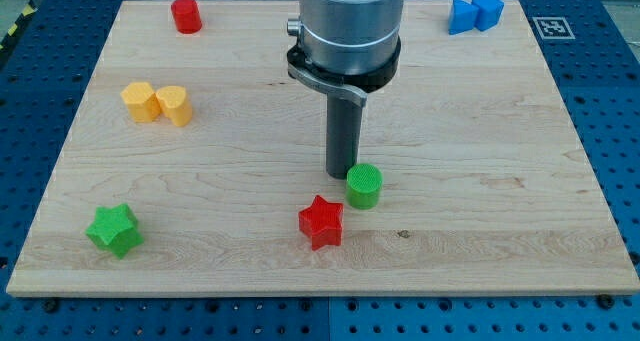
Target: Slide the red star closer to the red circle
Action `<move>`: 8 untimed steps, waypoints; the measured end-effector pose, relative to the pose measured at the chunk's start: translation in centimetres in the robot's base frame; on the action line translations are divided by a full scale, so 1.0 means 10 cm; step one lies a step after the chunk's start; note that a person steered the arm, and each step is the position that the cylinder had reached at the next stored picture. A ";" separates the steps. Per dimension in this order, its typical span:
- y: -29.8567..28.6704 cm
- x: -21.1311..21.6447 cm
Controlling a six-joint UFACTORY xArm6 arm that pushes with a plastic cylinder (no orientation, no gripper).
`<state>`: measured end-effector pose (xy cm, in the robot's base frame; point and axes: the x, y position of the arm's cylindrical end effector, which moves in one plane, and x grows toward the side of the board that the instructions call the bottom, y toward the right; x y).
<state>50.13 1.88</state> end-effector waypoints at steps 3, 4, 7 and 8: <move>0.40 0.31; 0.77 0.11; 1.67 1.06; 1.20 1.18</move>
<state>61.90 13.88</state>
